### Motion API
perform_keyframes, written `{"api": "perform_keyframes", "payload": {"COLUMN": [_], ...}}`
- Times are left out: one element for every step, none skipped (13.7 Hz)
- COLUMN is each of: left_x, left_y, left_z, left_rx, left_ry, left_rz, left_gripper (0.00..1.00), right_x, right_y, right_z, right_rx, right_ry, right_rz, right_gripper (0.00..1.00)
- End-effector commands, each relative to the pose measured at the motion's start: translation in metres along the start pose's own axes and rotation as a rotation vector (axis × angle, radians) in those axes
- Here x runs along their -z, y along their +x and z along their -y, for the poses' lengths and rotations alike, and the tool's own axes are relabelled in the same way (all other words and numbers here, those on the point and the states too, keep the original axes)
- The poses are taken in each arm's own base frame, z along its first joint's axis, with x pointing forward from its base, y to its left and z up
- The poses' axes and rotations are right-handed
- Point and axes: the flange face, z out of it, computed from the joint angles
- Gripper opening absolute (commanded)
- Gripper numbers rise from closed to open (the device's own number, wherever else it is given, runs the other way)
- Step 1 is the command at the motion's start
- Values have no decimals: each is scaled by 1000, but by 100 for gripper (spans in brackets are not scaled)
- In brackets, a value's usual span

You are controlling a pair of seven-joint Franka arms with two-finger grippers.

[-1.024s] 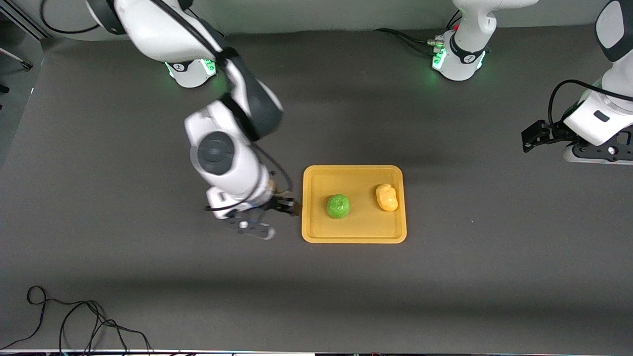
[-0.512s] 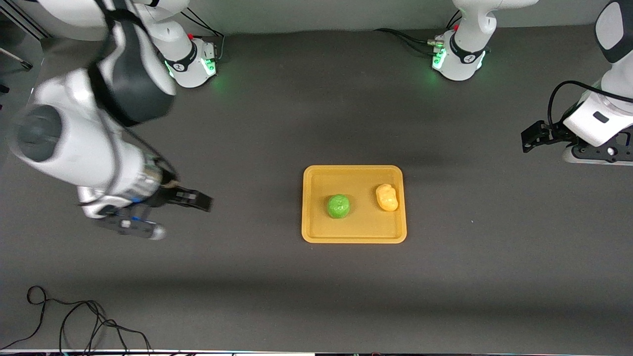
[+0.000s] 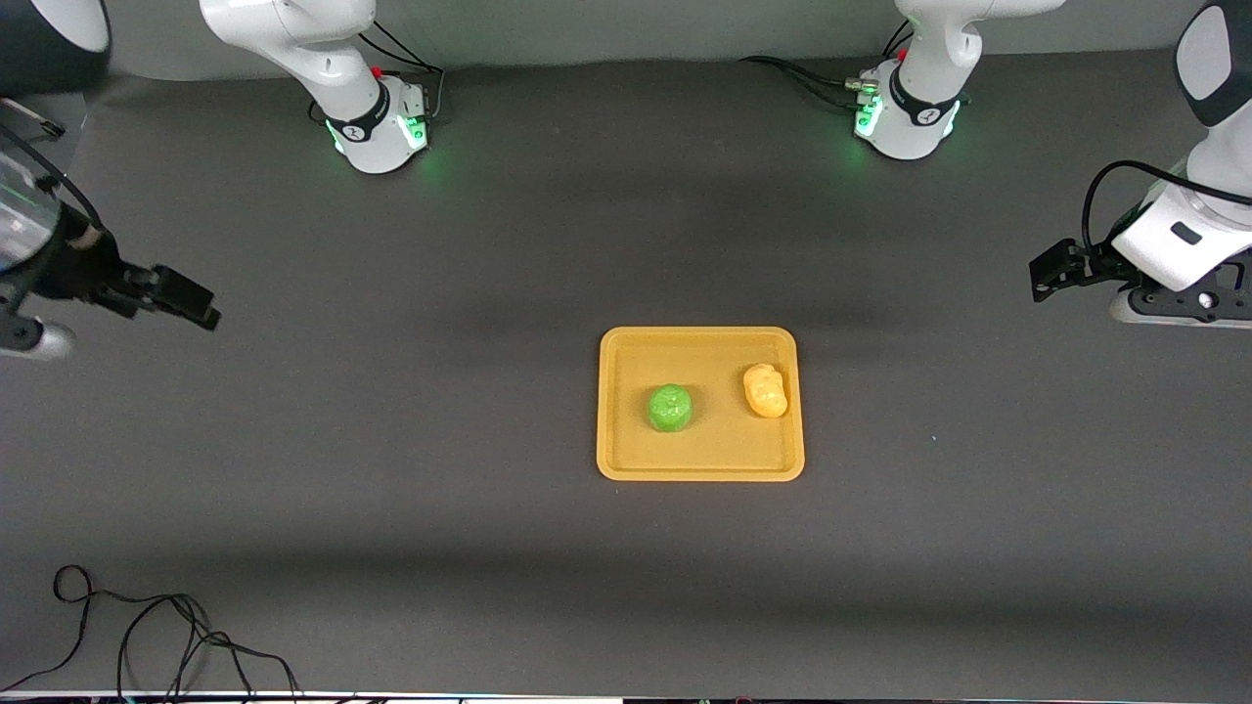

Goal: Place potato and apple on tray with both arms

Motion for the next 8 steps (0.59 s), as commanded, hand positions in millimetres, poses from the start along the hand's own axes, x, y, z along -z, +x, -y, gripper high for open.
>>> {"api": "perform_keyframes", "payload": {"left_x": [10,16,17,19,19,21,22,22], "left_y": [-5,-8,-10,-9,-9,-11,-11,-11], "left_z": [2,4,1,-1,-2,-1,0,0], "left_rx": [-11,-7,-10,-6,-9,-8,-6,-8], "left_ry": [10,6,7,7,7,7,7,7], "left_rz": [-2,-13,-15,-18,-18,-19,-18,-18], "left_gripper": [100,100,100,100,100,100,100,100], "right_x": [2,5,5,5,2,-2,-4,-3], "right_y": [-30,-28,-26,-22,-17,-15,-16,-17], "right_z": [-42,-46,-48,-53,-51,-50,-48,-45], "right_rx": [8,64,104,107,110,112,116,122], "right_ry": [-18,-12,-11,-9,-9,-10,-11,-11], "right_rz": [-15,-33,-42,-58,-65,-60,-53,-51], "right_gripper": [100,100,100,100,100,100,100,100]}}
